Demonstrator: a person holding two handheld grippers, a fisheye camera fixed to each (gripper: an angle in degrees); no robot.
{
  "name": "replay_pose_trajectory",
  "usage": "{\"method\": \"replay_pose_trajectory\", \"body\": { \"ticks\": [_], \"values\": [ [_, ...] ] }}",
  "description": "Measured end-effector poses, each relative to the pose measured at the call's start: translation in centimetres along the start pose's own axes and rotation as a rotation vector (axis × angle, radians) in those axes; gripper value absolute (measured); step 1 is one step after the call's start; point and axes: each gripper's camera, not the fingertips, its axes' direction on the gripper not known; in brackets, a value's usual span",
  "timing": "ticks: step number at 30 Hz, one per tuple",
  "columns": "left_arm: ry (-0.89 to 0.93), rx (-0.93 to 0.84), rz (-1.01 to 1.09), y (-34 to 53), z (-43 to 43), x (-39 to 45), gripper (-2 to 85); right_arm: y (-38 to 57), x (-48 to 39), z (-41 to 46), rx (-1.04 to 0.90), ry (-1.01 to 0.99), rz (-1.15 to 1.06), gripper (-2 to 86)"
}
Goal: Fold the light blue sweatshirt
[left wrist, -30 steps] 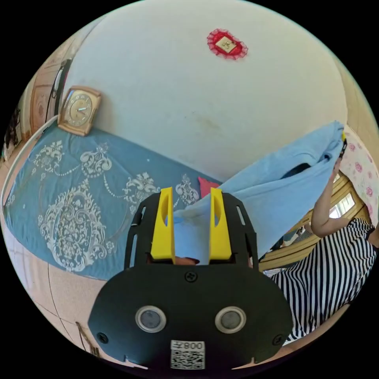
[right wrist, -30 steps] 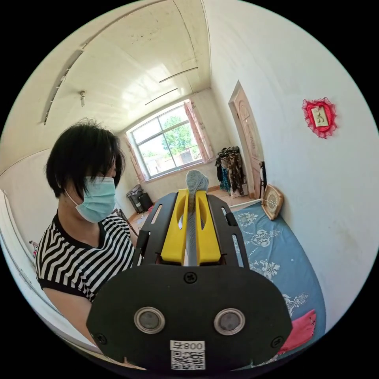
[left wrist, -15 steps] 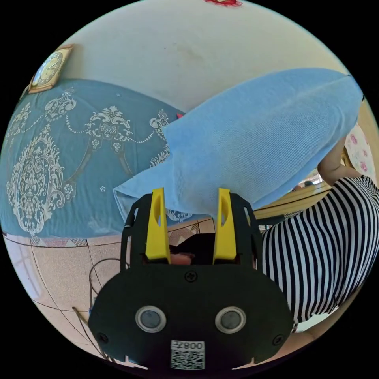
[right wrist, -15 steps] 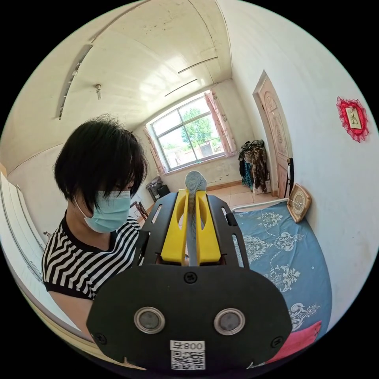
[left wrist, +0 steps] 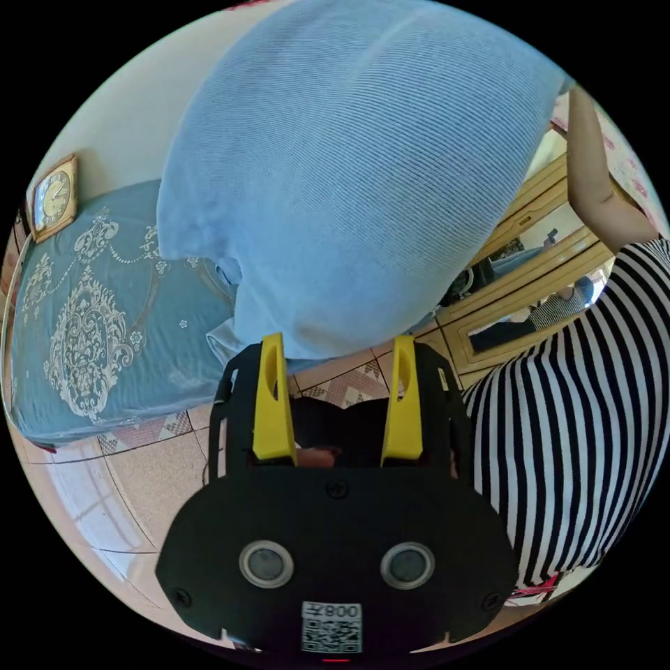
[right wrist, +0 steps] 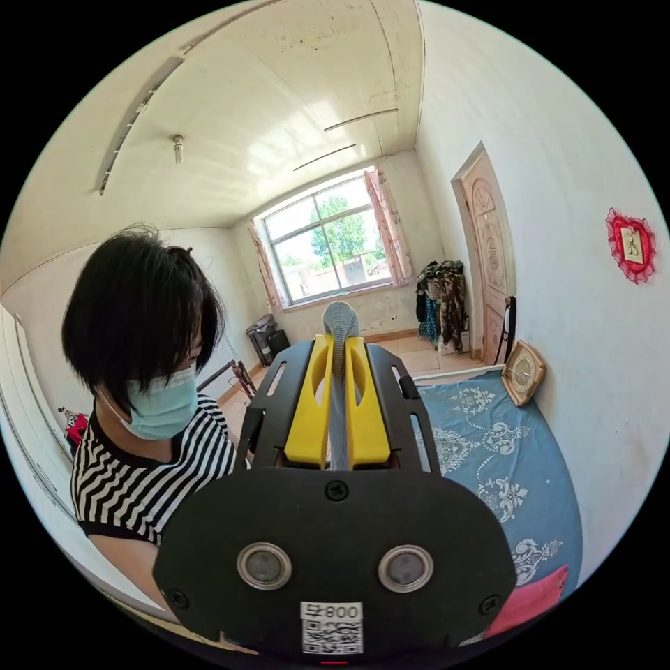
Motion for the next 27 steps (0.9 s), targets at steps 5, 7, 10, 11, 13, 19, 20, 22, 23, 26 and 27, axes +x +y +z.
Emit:
{"method": "replay_pose_trajectory", "body": {
  "ticks": [5, 7, 10, 11, 13, 19, 20, 22, 23, 26, 27],
  "values": [
    [-0.064, 0.238, -0.206, 5.1, -1.7, 0.1, 2.5, 0.6, 0.6, -0.4, 0.003, 0.006, 0.024, 2.2],
    [-0.024, 0.339, -0.313, 8.6, -3.5, -1.9, 0.9, 0.9, 1.3, -1.8, 0.004, 0.035, 0.024, 2.2],
    [0.053, 0.475, -0.419, 13.2, -7.1, -4.8, 0.2, 1.7, 2.5, -4.7, 0.026, 0.055, 0.030, 2.2],
    [0.061, 0.510, -0.439, 14.2, -8.0, -5.2, 0.2, 2.0, 2.8, -5.5, 0.032, 0.058, 0.034, 2.2],
    [0.062, 0.634, -0.472, 17.9, -12.1, -6.2, 0.0, 3.5, 3.9, -8.6, 0.061, 0.072, 0.053, 2.2],
    [-0.134, 0.783, -0.420, 23.4, -21.8, -3.1, -0.1, 8.9, 4.5, -16.2, 0.081, 0.080, 0.094, 2.3],
    [-0.155, 0.786, -0.409, 23.7, -22.7, -2.5, -0.1, 9.5, 4.3, -17.0, 0.079, 0.086, 0.096, 2.4],
    [-0.248, 0.792, -0.381, 24.8, -25.4, 0.5, -0.1, 12.0, 4.0, -20.2, 0.087, 0.089, 0.103, 2.5],
    [-0.267, 0.790, -0.378, 25.1, -26.0, 1.2, -0.1, 12.6, 4.0, -21.1, 0.091, 0.078, 0.108, 2.5],
    [-0.347, 0.814, -0.397, 26.9, -28.6, 5.0, -0.1, 15.9, 4.3, -24.9, 0.108, 0.031, 0.148, 2.5],
    [-0.361, 0.824, -0.408, 27.6, -29.6, 6.3, -0.1, 17.1, 4.5, -26.2, 0.102, 0.009, 0.164, 2.5]
  ]
}}
